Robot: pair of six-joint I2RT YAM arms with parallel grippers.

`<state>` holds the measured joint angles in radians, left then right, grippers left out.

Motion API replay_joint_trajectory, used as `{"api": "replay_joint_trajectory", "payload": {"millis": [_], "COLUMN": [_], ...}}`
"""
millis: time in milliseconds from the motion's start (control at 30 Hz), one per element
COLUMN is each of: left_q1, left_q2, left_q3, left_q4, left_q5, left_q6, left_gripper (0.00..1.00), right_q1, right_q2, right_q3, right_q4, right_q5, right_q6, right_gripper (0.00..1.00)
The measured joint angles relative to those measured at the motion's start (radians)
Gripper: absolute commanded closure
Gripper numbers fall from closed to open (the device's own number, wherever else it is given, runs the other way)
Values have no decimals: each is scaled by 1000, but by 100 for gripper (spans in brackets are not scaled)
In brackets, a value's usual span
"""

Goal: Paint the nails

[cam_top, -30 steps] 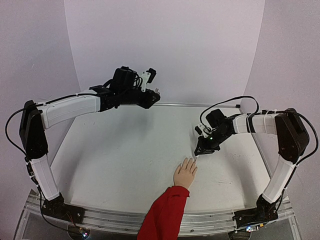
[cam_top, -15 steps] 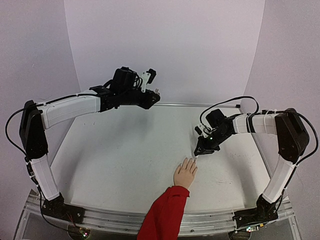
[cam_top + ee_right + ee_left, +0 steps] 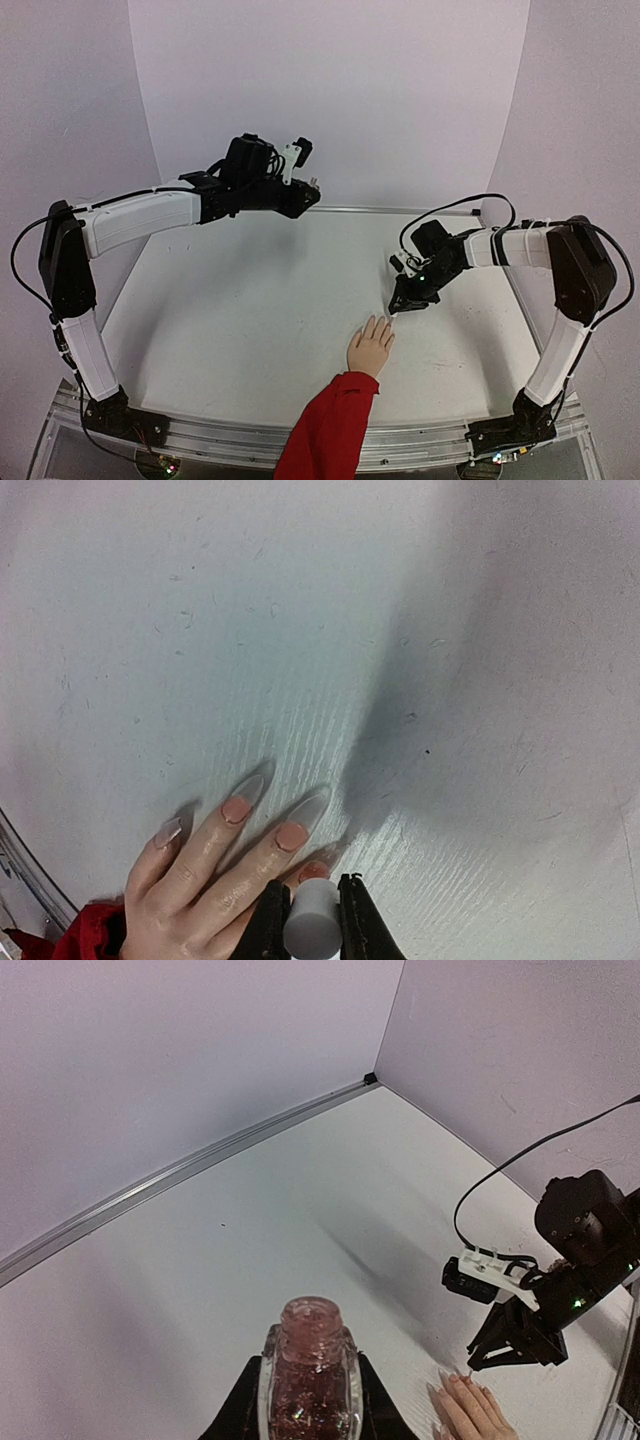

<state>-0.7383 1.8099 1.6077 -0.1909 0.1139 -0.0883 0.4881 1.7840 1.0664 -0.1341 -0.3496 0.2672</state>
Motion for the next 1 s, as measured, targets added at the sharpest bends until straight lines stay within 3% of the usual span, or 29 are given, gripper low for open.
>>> {"api": "replay_joint_trajectory", "payload": {"millis": [1000], "left_q1": [0], "left_q2": [0], "left_q3": [0], "left_q4": [0], "left_q5": [0], "left_q6": [2], "left_gripper": [100], "right_q1": [2], "right_q2": [33], "right_q3": [27], "right_q4": [-12], "right_q5": [18], "right_q6": [-1], "right_gripper": [100]}}
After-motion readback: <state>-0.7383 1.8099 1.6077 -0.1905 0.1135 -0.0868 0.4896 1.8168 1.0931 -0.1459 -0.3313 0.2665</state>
